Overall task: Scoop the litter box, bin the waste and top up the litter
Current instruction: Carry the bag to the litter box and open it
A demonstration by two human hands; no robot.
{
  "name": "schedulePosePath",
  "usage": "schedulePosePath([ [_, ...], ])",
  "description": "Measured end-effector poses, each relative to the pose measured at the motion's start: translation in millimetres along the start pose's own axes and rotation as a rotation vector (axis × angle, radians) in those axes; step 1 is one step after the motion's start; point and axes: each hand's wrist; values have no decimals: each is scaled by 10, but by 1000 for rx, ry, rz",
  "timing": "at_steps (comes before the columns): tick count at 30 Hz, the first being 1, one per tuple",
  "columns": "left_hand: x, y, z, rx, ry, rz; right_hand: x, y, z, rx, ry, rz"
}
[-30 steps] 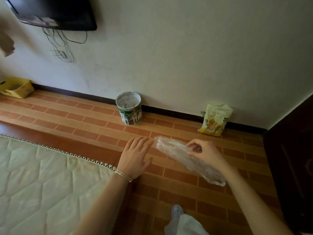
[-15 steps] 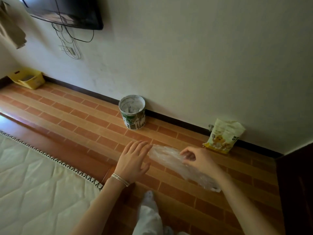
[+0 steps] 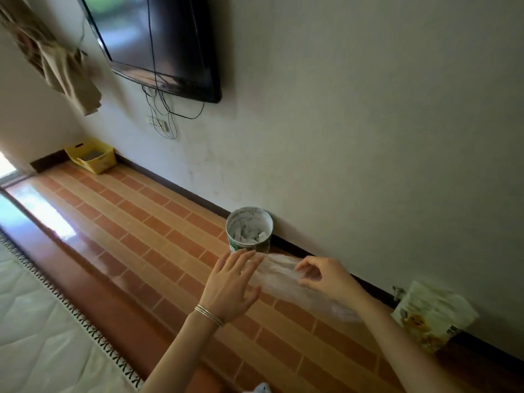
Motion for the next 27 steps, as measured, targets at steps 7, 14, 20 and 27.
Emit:
schedulePosePath([
  [7, 837, -77, 314, 13, 158, 62, 233, -17, 1147, 64, 74, -16],
  [14, 1396, -415, 290, 81, 352, 56, 249, -187, 2152, 241, 100, -79],
  [20, 1980, -598, 767, 96, 496, 105, 549, -174, 3253, 366, 192, -109],
  [27, 2740, -566, 1369, 94, 678, 145, 1120, -97, 4508, 443, 316, -112],
])
Point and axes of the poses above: each hand's wrist, its own z-axis towards the middle knuckle, its own y-axis out of the back of the hand, x = y × z, and after that the axes turned 14 degrees about z, right-handed
